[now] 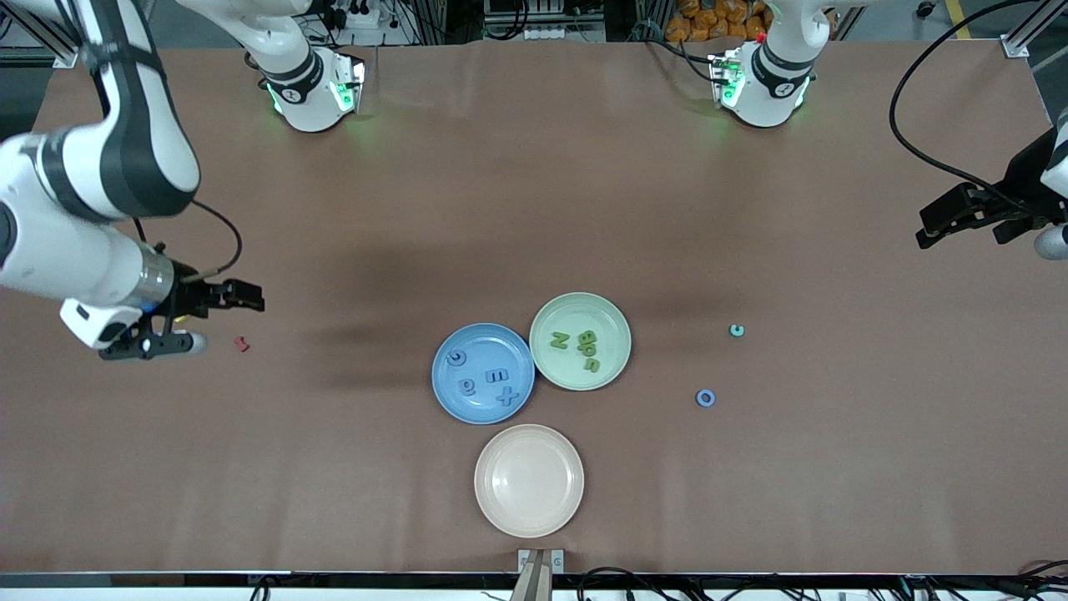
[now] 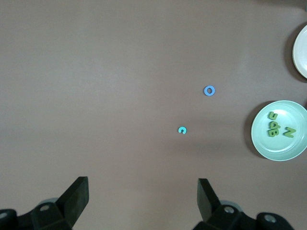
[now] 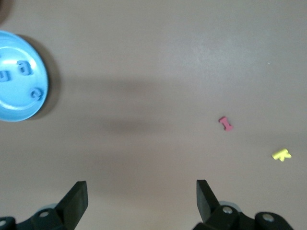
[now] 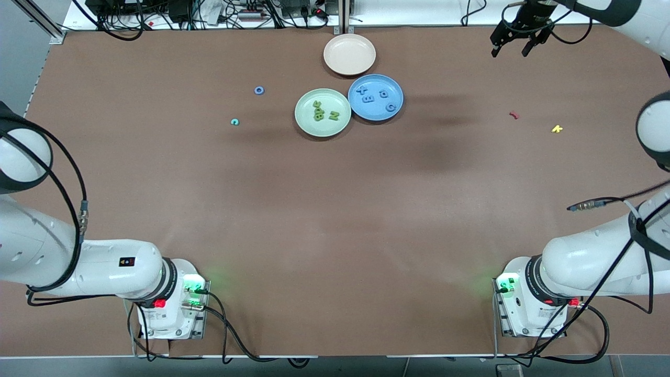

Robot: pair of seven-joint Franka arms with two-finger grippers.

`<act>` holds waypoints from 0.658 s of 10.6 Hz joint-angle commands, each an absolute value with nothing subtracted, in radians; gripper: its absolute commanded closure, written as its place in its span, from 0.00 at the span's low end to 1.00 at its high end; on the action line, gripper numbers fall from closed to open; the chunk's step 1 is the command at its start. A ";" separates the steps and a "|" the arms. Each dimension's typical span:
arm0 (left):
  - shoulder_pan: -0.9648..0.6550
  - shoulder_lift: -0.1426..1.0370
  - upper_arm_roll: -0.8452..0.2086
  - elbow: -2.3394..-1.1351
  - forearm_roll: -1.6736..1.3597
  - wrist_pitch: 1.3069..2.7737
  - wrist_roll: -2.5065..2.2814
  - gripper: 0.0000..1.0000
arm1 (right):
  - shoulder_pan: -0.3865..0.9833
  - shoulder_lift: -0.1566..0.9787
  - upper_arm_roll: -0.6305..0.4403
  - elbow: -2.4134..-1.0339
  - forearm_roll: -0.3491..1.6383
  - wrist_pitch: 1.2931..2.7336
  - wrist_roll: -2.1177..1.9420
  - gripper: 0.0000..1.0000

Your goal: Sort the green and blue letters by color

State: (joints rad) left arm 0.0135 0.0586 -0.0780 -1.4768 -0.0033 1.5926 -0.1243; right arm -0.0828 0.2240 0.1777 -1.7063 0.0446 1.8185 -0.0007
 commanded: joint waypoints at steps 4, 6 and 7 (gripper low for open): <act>0.020 0.067 -0.080 -1.459 0.003 1.588 -0.109 0.00 | -0.017 0.029 0.128 -1.658 -0.002 1.664 0.040 0.00; 0.021 0.067 -0.080 -1.456 0.006 1.588 -0.109 0.00 | 0.017 0.023 0.088 -1.611 -0.020 1.637 0.041 0.00; 0.020 0.067 -0.078 -1.456 0.011 1.588 -0.104 0.00 | 0.012 0.025 0.086 -1.586 -0.024 1.619 0.041 0.00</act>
